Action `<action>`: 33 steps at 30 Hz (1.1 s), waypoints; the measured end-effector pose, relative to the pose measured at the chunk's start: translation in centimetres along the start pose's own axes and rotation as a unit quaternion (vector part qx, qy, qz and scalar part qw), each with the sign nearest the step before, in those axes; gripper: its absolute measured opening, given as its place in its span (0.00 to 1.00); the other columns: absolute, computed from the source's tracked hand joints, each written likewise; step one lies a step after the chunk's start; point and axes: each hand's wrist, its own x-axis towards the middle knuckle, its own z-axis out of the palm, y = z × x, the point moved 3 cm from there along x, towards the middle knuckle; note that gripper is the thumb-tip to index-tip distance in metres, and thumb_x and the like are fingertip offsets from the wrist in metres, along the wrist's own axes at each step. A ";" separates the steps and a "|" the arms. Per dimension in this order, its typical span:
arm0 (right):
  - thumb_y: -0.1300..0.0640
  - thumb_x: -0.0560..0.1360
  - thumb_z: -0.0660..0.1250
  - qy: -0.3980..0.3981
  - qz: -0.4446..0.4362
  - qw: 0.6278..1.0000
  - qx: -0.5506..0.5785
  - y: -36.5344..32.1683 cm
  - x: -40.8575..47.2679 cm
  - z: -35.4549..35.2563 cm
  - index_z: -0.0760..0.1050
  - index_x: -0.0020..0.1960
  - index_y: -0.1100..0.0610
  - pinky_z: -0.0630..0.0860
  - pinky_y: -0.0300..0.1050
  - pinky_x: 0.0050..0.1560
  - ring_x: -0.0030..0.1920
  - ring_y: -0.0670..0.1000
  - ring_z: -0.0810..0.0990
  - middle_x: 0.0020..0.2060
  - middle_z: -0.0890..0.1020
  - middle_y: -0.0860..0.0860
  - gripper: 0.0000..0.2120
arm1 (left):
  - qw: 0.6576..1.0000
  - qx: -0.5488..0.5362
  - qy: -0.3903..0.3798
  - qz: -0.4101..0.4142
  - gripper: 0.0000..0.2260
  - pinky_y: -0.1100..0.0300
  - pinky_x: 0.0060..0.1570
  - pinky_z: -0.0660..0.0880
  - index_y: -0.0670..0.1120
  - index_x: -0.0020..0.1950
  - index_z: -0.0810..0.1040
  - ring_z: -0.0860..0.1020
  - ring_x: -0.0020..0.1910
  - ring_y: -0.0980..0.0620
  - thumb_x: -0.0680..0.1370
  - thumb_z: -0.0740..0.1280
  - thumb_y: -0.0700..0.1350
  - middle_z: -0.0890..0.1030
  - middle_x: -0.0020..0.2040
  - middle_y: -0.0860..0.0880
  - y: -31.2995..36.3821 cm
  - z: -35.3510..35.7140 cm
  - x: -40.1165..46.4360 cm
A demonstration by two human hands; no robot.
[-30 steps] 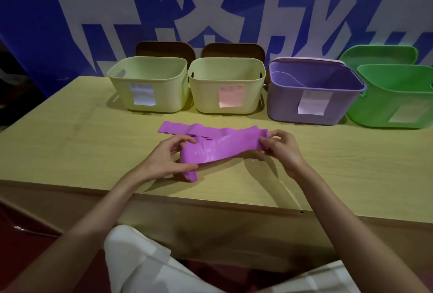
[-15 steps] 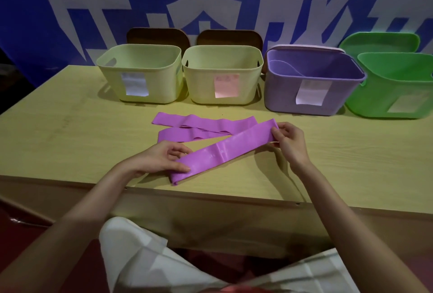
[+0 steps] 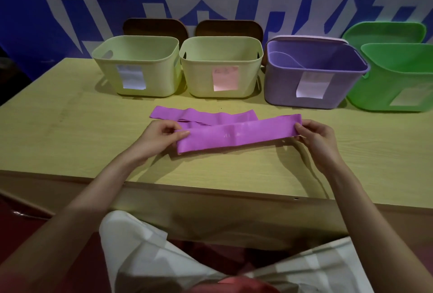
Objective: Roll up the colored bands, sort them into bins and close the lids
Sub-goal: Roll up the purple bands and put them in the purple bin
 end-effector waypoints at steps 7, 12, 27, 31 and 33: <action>0.67 0.77 0.64 0.050 -0.004 0.999 -0.010 0.4 -0.2 -1.6 0.79 0.45 0.58 0.76 0.34 0.32 0.29 0.42 0.78 0.31 0.82 0.48 0.08 | 0.946 -0.275 -0.085 -0.146 0.07 0.61 0.42 0.81 0.40 0.48 0.75 0.82 0.35 0.55 0.75 0.65 0.29 0.82 0.34 0.48 0.1 2.3 -0.5; 0.68 0.77 0.64 0.083 0.008 0.996 0.024 0.9 0.1 -2.1 0.78 0.44 0.59 0.76 0.34 0.29 0.25 0.42 0.76 0.27 0.81 0.45 0.07 | 0.973 -0.184 -0.060 -0.125 0.07 0.62 0.35 0.81 0.38 0.46 0.78 0.82 0.33 0.53 0.71 0.70 0.29 0.83 0.35 0.45 0.3 2.6 -0.2; 0.69 0.76 0.65 0.042 0.034 0.998 0.016 1.1 1.5 -4.1 0.78 0.43 0.60 0.77 0.34 0.33 0.27 0.43 0.77 0.27 0.81 0.48 0.07 | 0.989 0.002 0.131 -0.075 0.09 0.65 0.32 0.79 0.44 0.38 0.78 0.81 0.29 0.53 0.69 0.75 0.32 0.80 0.35 0.43 0.4 1.2 2.0; 0.70 0.75 0.66 0.020 -0.033 0.998 -0.054 0.2 2.9 -3.9 0.78 0.46 0.54 0.76 0.31 0.35 0.32 0.39 0.78 0.29 0.82 0.42 0.11 | 0.986 0.063 0.150 0.042 0.08 0.66 0.42 0.78 0.46 0.40 0.80 0.78 0.34 0.62 0.69 0.76 0.35 0.80 0.35 0.53 2.5 2.4 1.9; 0.70 0.74 0.67 0.011 -0.050 0.996 -0.072 -0.5 3.9 -4.2 0.78 0.47 0.53 0.74 0.29 0.35 0.32 0.37 0.78 0.30 0.82 0.41 0.12 | 0.978 0.083 0.159 0.110 0.07 0.72 0.42 0.75 0.44 0.43 0.81 0.78 0.35 0.66 0.70 0.74 0.34 0.80 0.36 0.55 3.7 2.7 1.4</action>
